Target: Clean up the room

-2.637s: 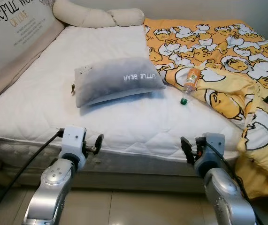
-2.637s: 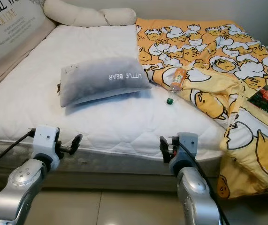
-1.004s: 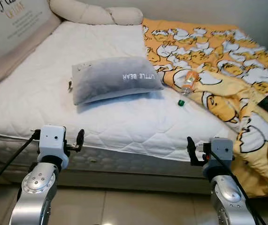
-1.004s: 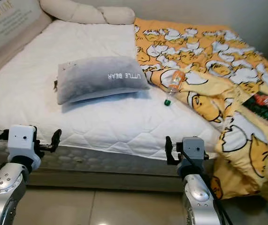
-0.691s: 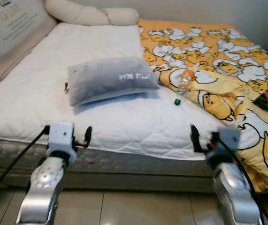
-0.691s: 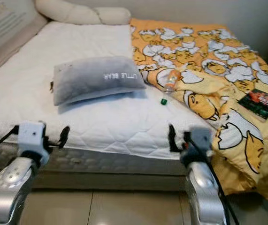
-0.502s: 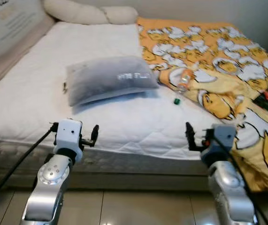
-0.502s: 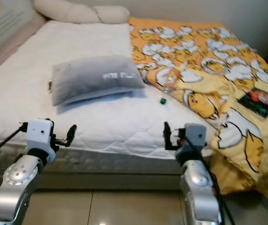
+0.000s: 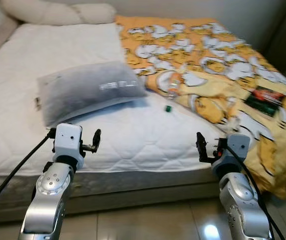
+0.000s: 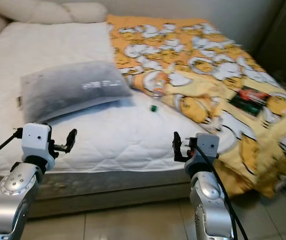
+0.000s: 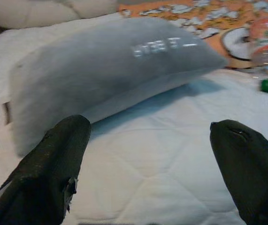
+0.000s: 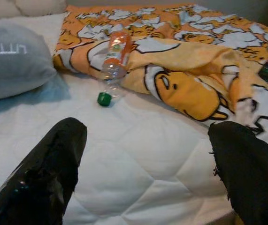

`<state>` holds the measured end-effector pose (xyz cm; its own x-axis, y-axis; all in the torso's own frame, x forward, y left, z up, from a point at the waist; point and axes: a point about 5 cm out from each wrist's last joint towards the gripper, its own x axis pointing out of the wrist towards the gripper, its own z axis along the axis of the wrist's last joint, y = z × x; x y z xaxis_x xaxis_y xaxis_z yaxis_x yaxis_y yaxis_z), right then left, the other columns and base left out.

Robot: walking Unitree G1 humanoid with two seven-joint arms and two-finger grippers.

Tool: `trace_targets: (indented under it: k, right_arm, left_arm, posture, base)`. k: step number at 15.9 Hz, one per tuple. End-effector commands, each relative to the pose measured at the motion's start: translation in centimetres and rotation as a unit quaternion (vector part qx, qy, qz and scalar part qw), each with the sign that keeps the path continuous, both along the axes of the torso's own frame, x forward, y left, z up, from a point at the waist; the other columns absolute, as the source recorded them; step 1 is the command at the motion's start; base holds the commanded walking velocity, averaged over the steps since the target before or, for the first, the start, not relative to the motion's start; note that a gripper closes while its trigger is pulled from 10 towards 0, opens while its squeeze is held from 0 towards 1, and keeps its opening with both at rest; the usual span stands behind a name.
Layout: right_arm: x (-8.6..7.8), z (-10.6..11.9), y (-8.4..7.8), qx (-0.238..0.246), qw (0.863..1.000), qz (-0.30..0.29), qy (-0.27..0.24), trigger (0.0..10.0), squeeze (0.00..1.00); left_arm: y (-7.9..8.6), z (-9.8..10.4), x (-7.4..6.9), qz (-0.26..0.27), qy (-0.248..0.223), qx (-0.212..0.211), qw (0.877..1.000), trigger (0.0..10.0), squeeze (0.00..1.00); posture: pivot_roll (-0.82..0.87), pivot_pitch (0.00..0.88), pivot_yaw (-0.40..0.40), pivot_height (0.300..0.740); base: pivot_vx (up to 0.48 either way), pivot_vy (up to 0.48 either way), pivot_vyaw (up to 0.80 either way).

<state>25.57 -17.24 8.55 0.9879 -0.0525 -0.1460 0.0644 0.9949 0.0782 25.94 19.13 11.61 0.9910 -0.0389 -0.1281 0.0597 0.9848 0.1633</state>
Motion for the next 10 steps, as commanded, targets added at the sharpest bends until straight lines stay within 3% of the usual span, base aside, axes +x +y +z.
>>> trace_targets:
  k: [1, 2, 5, 7, 10]
  right_arm:
    - [0.19, -0.13, -0.71, -0.011, 1.000, -0.012, 0.014, 10.0, 1.00]
    - [0.26, -0.10, -0.79, -0.014, 1.000, -0.012, 0.015, 10.0, 1.00]
    - [0.68, 0.01, -1.10, -0.029, 0.999, -0.005, 0.024, 10.0, 1.00]
    - [0.71, 0.01, -1.29, -0.018, 0.999, -0.008, 0.029, 10.0, 1.00]
    - [0.91, 0.21, -1.39, -0.013, 0.999, -0.009, 0.028, 10.0, 1.00]
  left_arm:
    - [-0.27, 0.09, 0.40, -0.002, -0.001, -0.009, 1.000, 10.0, 0.78]
    - [-0.35, 0.06, 0.42, -0.004, 0.000, -0.010, 1.000, 10.0, 0.77]
    - [-0.44, -0.24, 0.61, 0.000, 0.004, -0.009, 1.000, 10.0, 0.77]
    - [-0.72, -0.24, 0.69, -0.005, 0.003, -0.022, 1.000, 10.0, 0.78]
    - [-0.74, -0.29, 0.78, -0.002, 0.001, -0.025, 1.000, 10.0, 0.77]
  posture:
    - [-0.06, 0.000, -0.027, 0.740]
    - [-0.06, 0.000, -0.027, 0.740]
    - [-0.07, 0.000, -0.035, 0.740]
    - [-0.07, 0.000, -0.034, 0.740]
    - [-0.06, 0.000, -0.046, 0.740]
  base:
    - [0.274, 0.000, 0.00]
    - [0.274, 0.000, 0.00]
    - [0.270, 0.000, -0.78]
    - [0.287, 0.000, 0.00]
    - [0.317, 0.000, -0.80]
